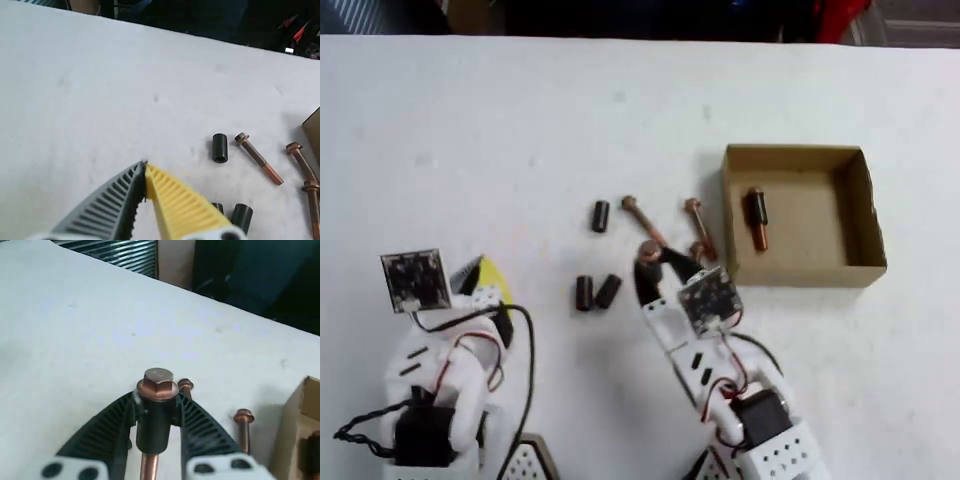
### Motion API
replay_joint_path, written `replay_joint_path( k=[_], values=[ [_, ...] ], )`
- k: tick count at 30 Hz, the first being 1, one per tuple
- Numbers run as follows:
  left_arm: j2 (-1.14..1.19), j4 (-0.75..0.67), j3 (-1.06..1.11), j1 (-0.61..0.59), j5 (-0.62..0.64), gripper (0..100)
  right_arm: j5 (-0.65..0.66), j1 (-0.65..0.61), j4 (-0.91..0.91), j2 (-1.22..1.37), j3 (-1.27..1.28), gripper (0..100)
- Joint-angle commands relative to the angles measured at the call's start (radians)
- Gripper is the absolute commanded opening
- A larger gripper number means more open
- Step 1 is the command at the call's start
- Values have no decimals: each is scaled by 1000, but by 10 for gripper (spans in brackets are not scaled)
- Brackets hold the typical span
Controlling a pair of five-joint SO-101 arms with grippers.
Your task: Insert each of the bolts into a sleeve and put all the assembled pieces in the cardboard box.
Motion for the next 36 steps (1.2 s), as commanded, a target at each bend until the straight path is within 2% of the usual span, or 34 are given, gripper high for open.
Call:
replay_joint_path(
  k=[1, 6, 14, 21, 30, 36],
  values=[
    [1, 44, -8, -2, -57, 21, 12, 99, 122, -15, -138, 16],
    [1, 58, 75, -2, -109, 21, 78, 154, 303, -13, -325, 16],
    [1, 74, 124, 1, -157, 21, 110, 275, 383, 88, -560, 16],
    [1, 74, 215, -1, -250, 21, 110, 383, 378, 541, -825, 16],
    [1, 77, 270, -1, -255, 21, 110, 522, 377, 1225, -1181, 16],
    [1, 132, 272, -1, -255, 21, 107, 591, 378, 1581, -1407, 16]
  ],
)
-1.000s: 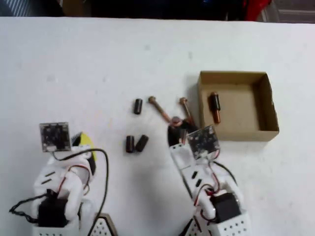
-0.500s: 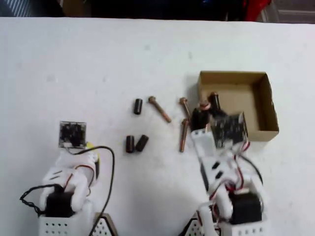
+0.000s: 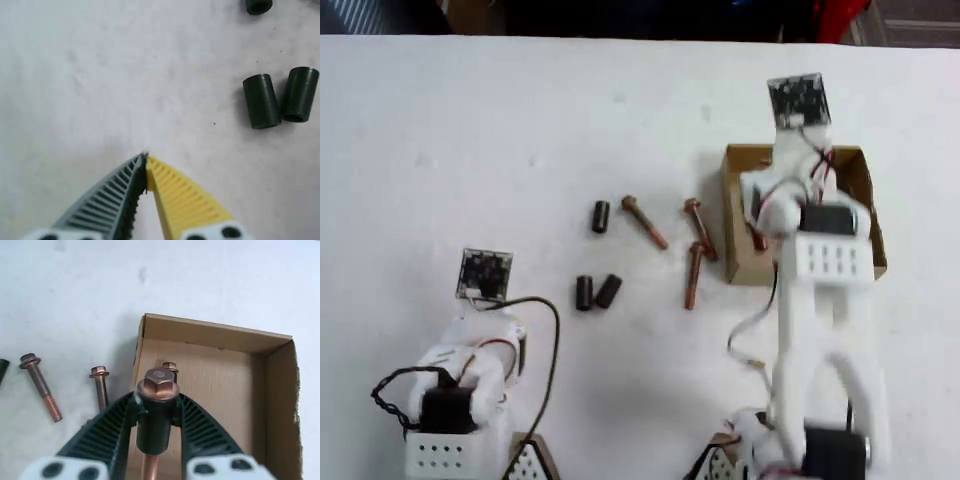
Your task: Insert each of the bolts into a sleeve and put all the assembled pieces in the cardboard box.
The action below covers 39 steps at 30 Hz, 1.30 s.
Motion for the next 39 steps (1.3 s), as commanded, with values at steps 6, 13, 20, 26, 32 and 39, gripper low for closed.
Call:
replay_joint_path(
  k=[6, 13, 20, 26, 32, 39],
  values=[
    [-12, 20, 40, -2, -11, 21, 12, 79, 1, 437, -350, 16],
    [-12, 21, 40, -2, -9, 21, 12, 117, 1, 650, -460, 16],
    [-12, 21, 40, -5, -8, 21, 15, 154, 2, 799, -535, 18],
    [-12, 21, 40, -4, -6, 21, 124, 127, 1, 878, -543, 19],
    [-12, 21, 40, -4, -6, 21, 124, 119, 1, 888, -540, 95],
    [-12, 21, 40, -4, -6, 21, 124, 117, 68, 868, -551, 198]
  ],
)
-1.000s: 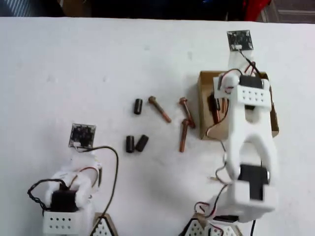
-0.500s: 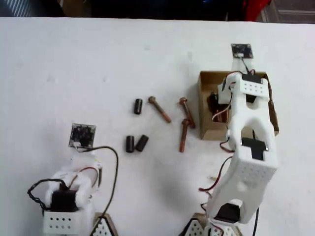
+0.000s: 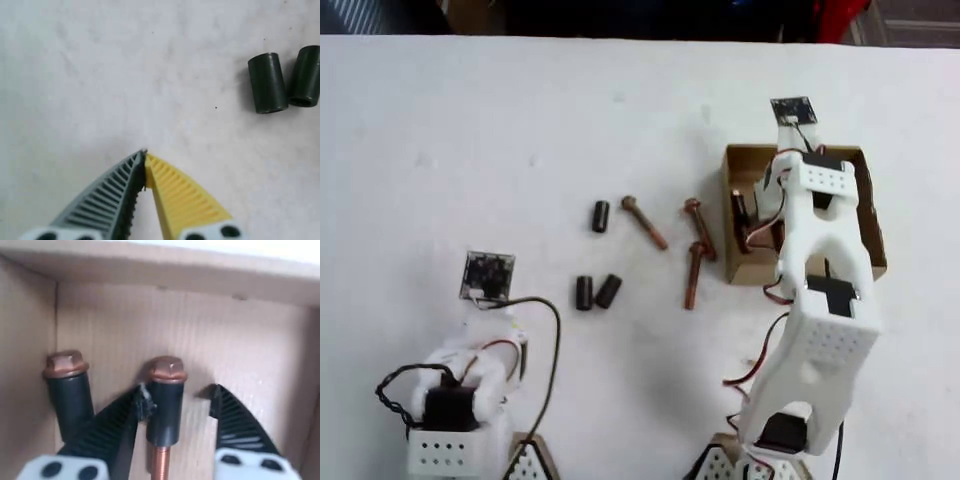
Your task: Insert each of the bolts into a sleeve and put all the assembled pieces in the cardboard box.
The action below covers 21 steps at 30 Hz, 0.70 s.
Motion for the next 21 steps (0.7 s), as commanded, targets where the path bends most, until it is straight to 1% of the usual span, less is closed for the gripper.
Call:
replay_joint_path(
  k=[1, 8, 21],
  values=[
    [-8, 8, -2, -4, -6, 21, 12, -13, 64, -39, -60, 198],
    [-8, 8, -2, -4, -6, 21, 12, -13, 186, -113, -124, 200],
    [-8, 8, -2, -4, -6, 21, 12, -13, 188, -85, -130, 201]
  ],
)
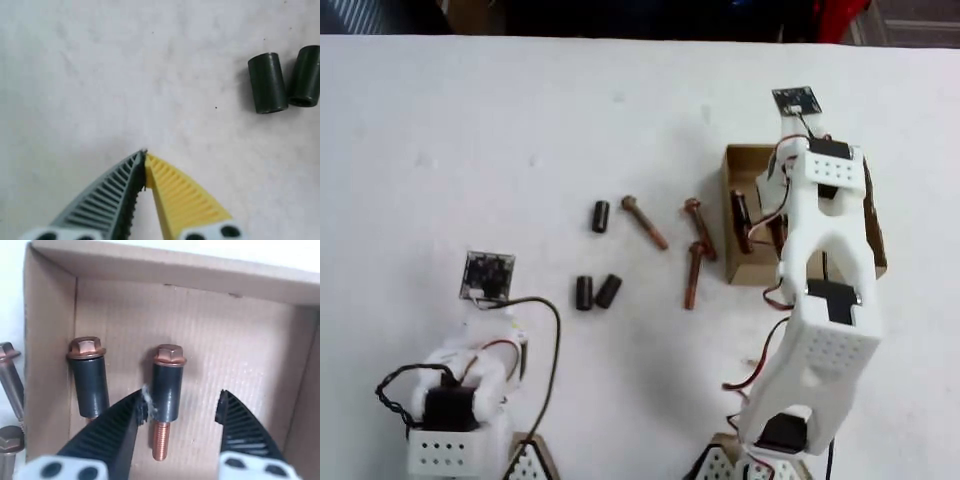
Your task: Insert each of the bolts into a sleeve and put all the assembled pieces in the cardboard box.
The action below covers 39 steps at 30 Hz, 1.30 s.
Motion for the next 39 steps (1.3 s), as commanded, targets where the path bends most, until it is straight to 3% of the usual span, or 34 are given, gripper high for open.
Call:
replay_joint_path(
  k=[1, 23, 29, 39],
  values=[
    [-8, 8, -2, -4, -6, 21, 11, -8, 8, -42, -40, 201],
    [-8, 8, -2, -4, -6, 21, 9, -18, 44, -338, -89, 201],
    [-8, 8, -2, -4, -6, 21, 9, -105, 154, -453, -89, 199],
    [-8, 8, -2, -4, -6, 21, 9, -363, 358, -670, -87, 198]
  ],
)
